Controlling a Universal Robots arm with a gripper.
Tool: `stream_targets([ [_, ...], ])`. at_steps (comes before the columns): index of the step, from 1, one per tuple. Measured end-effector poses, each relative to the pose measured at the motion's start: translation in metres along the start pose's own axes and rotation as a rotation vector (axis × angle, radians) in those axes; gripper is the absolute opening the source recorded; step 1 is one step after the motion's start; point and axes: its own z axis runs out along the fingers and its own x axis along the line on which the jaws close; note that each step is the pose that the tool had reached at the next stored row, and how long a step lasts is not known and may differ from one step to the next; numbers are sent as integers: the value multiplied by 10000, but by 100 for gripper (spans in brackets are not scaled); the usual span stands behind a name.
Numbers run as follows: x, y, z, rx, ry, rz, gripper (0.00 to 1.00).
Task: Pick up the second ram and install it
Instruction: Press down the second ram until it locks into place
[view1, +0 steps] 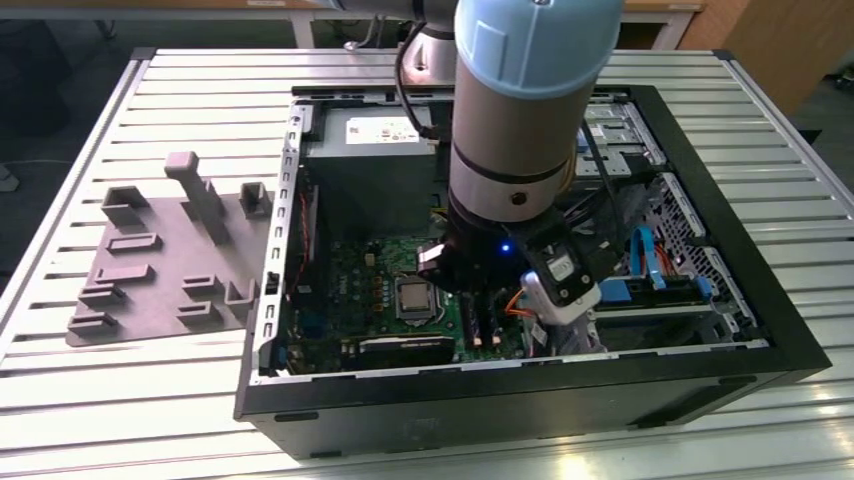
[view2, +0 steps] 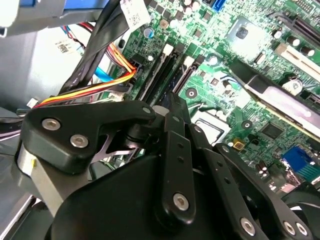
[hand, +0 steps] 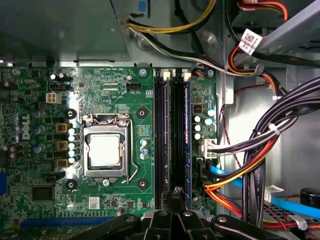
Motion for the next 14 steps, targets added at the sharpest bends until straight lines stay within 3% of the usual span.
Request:
stream_targets([
  [14,5,190,3,-1,0,-1,11],
])
